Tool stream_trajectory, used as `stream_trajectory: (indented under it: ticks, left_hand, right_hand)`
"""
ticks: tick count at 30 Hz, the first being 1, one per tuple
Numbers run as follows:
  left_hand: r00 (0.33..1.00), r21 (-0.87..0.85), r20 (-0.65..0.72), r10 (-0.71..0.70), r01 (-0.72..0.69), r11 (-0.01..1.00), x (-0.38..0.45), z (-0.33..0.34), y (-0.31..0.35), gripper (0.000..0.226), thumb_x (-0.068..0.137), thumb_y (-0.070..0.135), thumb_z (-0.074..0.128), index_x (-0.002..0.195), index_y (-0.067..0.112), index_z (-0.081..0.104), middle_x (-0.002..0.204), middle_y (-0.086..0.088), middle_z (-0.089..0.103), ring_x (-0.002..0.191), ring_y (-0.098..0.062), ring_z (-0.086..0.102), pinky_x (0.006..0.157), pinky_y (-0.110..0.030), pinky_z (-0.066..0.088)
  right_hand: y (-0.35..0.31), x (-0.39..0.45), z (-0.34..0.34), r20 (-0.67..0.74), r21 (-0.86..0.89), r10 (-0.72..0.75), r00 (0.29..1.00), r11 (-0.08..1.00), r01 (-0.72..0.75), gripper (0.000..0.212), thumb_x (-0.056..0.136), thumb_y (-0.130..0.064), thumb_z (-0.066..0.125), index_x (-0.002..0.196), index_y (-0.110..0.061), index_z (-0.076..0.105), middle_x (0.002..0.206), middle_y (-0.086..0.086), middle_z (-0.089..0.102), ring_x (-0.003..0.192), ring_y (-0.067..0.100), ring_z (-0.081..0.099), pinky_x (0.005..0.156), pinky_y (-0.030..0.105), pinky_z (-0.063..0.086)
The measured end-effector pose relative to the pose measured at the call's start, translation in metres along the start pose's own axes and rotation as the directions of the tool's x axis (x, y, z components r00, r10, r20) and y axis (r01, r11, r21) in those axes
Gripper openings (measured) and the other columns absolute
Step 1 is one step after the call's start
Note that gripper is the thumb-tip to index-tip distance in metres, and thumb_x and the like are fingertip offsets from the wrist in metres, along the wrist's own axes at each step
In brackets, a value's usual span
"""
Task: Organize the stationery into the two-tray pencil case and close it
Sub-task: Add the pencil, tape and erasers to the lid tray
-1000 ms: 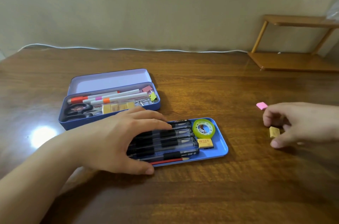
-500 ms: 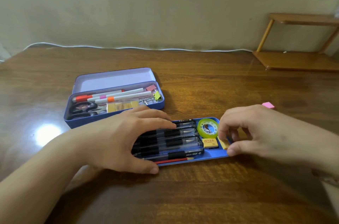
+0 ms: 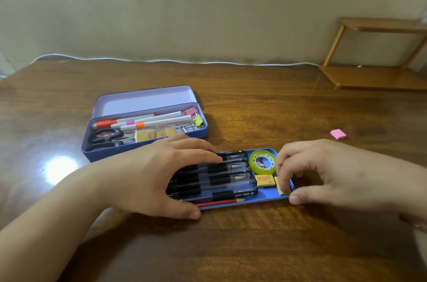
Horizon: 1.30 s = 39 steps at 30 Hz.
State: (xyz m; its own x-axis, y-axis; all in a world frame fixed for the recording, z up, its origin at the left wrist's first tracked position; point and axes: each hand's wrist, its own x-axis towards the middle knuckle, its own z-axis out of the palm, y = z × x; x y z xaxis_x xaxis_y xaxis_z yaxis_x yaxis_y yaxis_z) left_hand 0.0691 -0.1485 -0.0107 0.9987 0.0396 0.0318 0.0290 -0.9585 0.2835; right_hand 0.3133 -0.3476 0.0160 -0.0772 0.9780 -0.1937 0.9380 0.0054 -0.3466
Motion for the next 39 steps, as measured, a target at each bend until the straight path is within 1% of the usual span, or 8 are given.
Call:
stream_trajectory:
  ticks: [9, 20, 26, 29, 32, 35, 37, 39]
  left_hand:
    - [1.0, 0.003, 0.005, -0.006, 0.006, 1.0, 0.0, -0.001, 0.001, 0.082, 0.071, 0.078, 0.059, 0.142, 0.051, 0.028, 0.144, 0.035, 0.026, 0.135, 0.01, 0.026, 0.106, -0.004, 0.019]
    - [1.0, 0.004, 0.005, -0.007, 0.007, 1.0, 0.0, -0.001, 0.001, 0.082, 0.071, 0.078, 0.059, 0.142, 0.052, 0.027, 0.145, 0.034, 0.027, 0.136, 0.008, 0.027, 0.108, -0.012, 0.024]
    - [1.0, 0.008, 0.001, -0.006, 0.006, 1.0, 0.0, 0.0, 0.001, 0.083, 0.071, 0.077, 0.06, 0.143, 0.049, 0.03, 0.146, 0.031, 0.029, 0.136, 0.009, 0.026, 0.108, -0.005, 0.019]
    - [1.0, 0.013, -0.004, -0.004, 0.004, 1.0, 0.0, 0.0, 0.0, 0.083, 0.071, 0.078, 0.06, 0.143, 0.048, 0.03, 0.146, 0.032, 0.028, 0.136, 0.008, 0.026, 0.108, -0.011, 0.023]
    - [1.0, 0.014, -0.001, -0.004, 0.004, 1.0, 0.0, 0.0, 0.001, 0.083, 0.071, 0.077, 0.06, 0.143, 0.048, 0.03, 0.147, 0.031, 0.028, 0.137, 0.008, 0.026, 0.11, -0.014, 0.025]
    - [1.0, 0.018, -0.003, -0.001, 0.001, 1.0, 0.001, 0.0, 0.001, 0.083, 0.071, 0.078, 0.059, 0.143, 0.049, 0.029, 0.147, 0.032, 0.028, 0.136, 0.008, 0.025, 0.111, -0.017, 0.026]
    - [1.0, 0.018, -0.002, -0.004, 0.004, 1.0, 0.0, 0.0, 0.001, 0.083, 0.071, 0.08, 0.058, 0.142, 0.051, 0.027, 0.147, 0.033, 0.027, 0.136, 0.008, 0.025, 0.111, -0.02, 0.027]
    - [1.0, 0.015, -0.006, -0.005, 0.005, 1.0, 0.0, 0.0, 0.0, 0.083, 0.07, 0.08, 0.058, 0.142, 0.052, 0.027, 0.147, 0.033, 0.027, 0.136, 0.008, 0.025, 0.112, -0.022, 0.029]
  right_hand:
    - [-0.008, -0.001, -0.001, 0.008, -0.022, -0.008, 1.0, 1.0, 0.008, 0.031, 0.079, -0.068, 0.05, 0.103, -0.053, 0.062, 0.112, -0.033, 0.042, 0.114, -0.01, 0.039, 0.085, 0.021, 0.045]
    - [-0.01, 0.002, 0.0, 0.027, -0.027, 0.002, 1.0, 1.0, -0.002, 0.042, 0.075, -0.076, 0.047, 0.111, -0.056, 0.057, 0.109, -0.031, 0.041, 0.111, -0.01, 0.038, 0.085, 0.024, 0.045]
    - [-0.004, -0.001, -0.004, 0.021, 0.035, -0.029, 0.999, 0.999, 0.029, 0.038, 0.078, -0.073, 0.05, 0.109, -0.053, 0.061, 0.113, -0.03, 0.045, 0.114, -0.006, 0.043, 0.085, 0.02, 0.045]
    - [0.015, -0.008, -0.017, -0.232, 0.159, -0.011, 0.973, 0.986, 0.049, 0.032, 0.082, -0.064, 0.057, 0.11, -0.048, 0.064, 0.113, -0.019, 0.06, 0.1, 0.008, 0.058, 0.073, 0.013, 0.045]
    - [0.061, -0.017, -0.028, -0.545, 0.121, 0.266, 0.795, 0.963, -0.239, 0.023, 0.081, -0.046, 0.066, 0.103, -0.051, 0.062, 0.11, -0.016, 0.063, 0.088, 0.007, 0.06, 0.067, 0.026, 0.048]
    - [0.096, -0.019, -0.022, -0.417, 0.05, 0.565, 0.712, 0.796, -0.603, 0.043, 0.08, -0.029, 0.075, 0.119, -0.037, 0.061, 0.132, -0.002, 0.055, 0.105, 0.014, 0.053, 0.087, 0.039, 0.047]
    - [0.1, -0.016, -0.017, -0.339, 0.104, 0.607, 0.719, 0.784, -0.612, 0.037, 0.08, -0.02, 0.075, 0.113, -0.035, 0.065, 0.129, -0.003, 0.058, 0.11, 0.016, 0.053, 0.091, 0.037, 0.047]
    - [0.097, -0.014, -0.017, -0.341, 0.121, 0.569, 0.748, 0.816, -0.565, 0.029, 0.081, -0.019, 0.075, 0.095, -0.041, 0.065, 0.113, -0.007, 0.064, 0.098, 0.009, 0.056, 0.079, 0.027, 0.047]
